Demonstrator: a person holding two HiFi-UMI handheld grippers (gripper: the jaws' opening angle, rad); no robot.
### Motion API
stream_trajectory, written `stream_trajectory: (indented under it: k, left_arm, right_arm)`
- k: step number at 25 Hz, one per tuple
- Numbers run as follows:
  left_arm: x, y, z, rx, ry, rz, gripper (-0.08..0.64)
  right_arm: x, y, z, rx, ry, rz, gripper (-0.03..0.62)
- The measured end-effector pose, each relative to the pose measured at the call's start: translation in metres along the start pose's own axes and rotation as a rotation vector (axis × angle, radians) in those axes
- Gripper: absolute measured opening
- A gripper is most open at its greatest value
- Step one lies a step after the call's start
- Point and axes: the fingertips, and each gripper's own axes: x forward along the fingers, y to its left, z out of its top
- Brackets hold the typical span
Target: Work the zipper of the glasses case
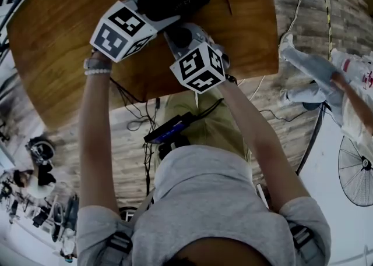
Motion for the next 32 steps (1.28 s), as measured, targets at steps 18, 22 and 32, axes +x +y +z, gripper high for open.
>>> stream_trajectory:
  k: [18,22,32]
  left_arm:
    - [-0.040,0.001,0.008,-0.036,-0.136,0.296,0.108]
    - [-0.072,-0.006,0.021,-0.077,-0.215,0.412,0.014]
    - [-0.137,-0.052,0.057,-0.101,-0.349,0.576,0.014]
  right_arm:
    - [-0.038,-0.023,-0.002,0.166,-0.080,-0.073,0.012]
    - [-0.072,-0.040,0.007,0.214,-0.144,-0.131,0.002]
    - [-0.160,-0.066,0.051,0.187,-0.313,-0.209,0.002]
